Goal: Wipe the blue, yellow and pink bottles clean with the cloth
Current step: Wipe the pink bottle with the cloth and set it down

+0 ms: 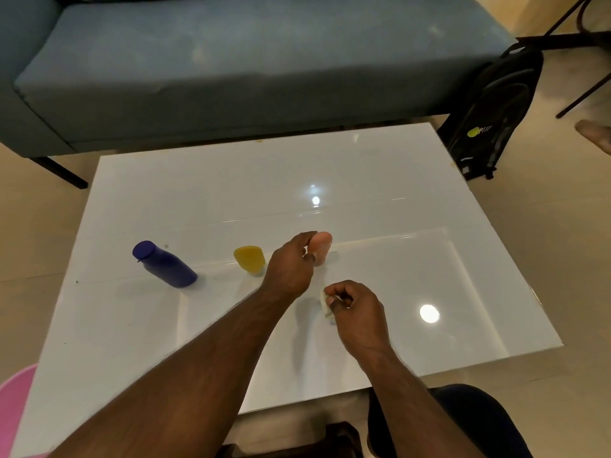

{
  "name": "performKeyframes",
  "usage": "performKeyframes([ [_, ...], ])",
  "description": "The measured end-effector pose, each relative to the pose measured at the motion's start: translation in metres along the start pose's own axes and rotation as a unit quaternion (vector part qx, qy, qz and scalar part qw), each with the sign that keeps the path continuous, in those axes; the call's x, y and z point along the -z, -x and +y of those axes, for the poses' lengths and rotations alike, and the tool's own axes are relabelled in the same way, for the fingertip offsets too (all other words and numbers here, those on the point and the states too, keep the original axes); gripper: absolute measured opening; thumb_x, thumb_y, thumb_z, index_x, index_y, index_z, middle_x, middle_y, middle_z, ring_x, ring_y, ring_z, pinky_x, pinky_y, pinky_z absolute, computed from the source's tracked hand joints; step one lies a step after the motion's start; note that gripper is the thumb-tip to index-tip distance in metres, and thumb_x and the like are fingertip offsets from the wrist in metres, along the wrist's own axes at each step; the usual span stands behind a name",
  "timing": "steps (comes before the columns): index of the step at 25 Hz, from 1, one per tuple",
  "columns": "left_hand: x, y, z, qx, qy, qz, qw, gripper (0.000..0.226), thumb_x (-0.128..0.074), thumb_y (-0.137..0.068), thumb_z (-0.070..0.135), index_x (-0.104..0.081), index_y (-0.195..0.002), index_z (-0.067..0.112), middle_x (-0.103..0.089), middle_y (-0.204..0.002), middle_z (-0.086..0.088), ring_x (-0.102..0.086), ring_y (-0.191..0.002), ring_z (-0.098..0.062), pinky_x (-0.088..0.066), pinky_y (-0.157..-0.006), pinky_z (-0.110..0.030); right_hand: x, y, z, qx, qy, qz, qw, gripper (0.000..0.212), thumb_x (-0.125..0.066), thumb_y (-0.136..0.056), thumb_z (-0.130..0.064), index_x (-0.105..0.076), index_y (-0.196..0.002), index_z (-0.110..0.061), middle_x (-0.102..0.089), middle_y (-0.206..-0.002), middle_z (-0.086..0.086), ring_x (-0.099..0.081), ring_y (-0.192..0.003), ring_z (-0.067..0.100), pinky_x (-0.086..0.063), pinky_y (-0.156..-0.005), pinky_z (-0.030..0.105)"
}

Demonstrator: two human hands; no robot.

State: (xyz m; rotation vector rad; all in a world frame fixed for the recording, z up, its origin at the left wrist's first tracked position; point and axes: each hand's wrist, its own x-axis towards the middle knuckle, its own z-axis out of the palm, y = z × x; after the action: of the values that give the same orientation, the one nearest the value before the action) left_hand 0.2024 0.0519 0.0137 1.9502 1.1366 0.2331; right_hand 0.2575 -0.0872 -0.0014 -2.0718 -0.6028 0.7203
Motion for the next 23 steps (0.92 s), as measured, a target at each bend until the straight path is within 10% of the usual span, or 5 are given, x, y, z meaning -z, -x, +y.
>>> performKeyframes([
  [11,0.034,0.042,-0.003,0.091,0.238,-0.025,0.967,0.026,-0.051,-0.102,0.033,-0.058,-0.124,0.023,-0.064,-0.125,-0.002,-0.065,-0.109,-0.019,-0.056,-0.095,-0.046,0.007,0.002,-0.001,0.002,0.009,0.021,1.000,0.011,-0.065,-0.088,-0.015,-0.067,-0.094,-0.025,-0.066,-0.095,-0.007,-0.063,-0.088,0.009,-0.055,-0.086,0.032],
  [23,0.083,0.218,-0.009,0.227,0.639,-0.082,0.731,0.048,-0.042,-0.101,0.045,-0.051,-0.133,0.011,-0.070,-0.122,-0.018,-0.060,-0.097,-0.029,-0.052,-0.069,-0.037,0.034,0.109,-0.090,0.126,-0.060,0.015,0.990,0.017,-0.064,-0.089,-0.018,-0.069,-0.101,-0.029,-0.066,-0.100,-0.016,-0.060,-0.093,-0.001,-0.048,-0.079,0.011],
])
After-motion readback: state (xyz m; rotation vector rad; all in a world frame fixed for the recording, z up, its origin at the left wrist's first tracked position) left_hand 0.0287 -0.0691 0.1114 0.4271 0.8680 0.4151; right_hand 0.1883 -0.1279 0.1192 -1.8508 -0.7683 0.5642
